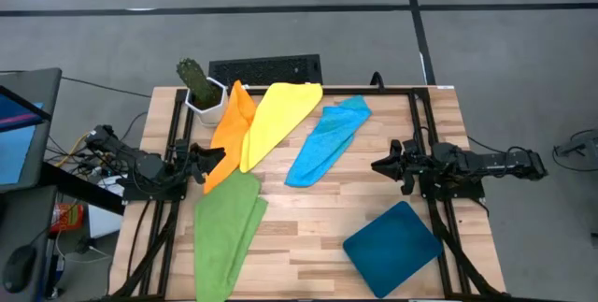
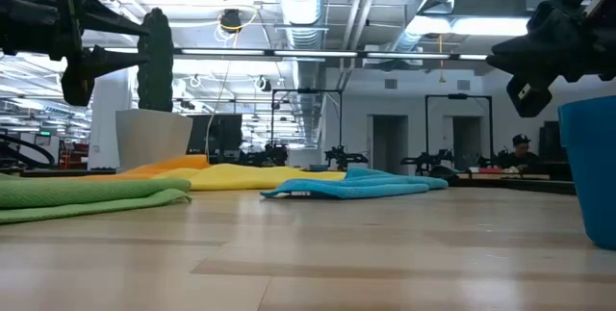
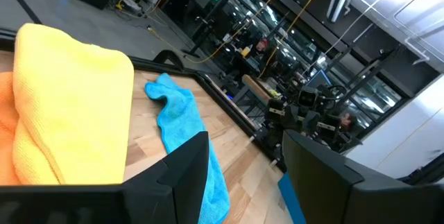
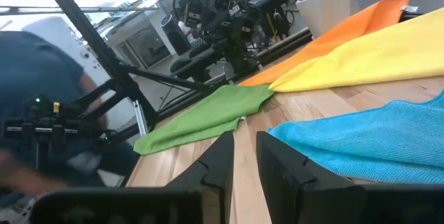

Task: Fold microfiber towels

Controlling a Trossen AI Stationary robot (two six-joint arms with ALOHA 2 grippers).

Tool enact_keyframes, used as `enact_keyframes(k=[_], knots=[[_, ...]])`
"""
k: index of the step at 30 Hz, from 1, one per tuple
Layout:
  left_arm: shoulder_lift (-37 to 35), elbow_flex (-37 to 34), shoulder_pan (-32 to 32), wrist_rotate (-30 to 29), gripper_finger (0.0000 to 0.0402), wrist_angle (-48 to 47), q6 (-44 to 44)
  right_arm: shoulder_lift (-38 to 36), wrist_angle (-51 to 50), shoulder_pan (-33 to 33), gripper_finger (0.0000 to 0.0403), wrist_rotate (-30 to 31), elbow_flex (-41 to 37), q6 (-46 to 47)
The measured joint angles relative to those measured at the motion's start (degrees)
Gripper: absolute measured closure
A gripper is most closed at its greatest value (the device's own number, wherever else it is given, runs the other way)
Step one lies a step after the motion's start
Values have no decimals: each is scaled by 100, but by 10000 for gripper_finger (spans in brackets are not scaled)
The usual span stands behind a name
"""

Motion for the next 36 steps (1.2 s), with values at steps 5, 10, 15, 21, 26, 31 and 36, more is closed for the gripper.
enact_keyframes(k=[5,10,15,21,26,31,36], knots=[[0,0,0,0,223,0,0,-2,0,1,315,1,0,0],[0,-1,0,0,223,-1,0,0,0,0,315,0,-2,0],[0,0,0,0,223,-1,0,0,0,1,315,1,-1,0],[0,1,0,0,223,-2,0,-2,-2,2,315,0,0,0],[-1,0,0,0,223,0,-47,0,-2,1,315,1,0,0],[0,1,0,0,223,0,-69,0,-2,0,315,0,-2,0],[0,-4,0,111,223,67,-263,-1,-2,1,315,2,-2,-1]])
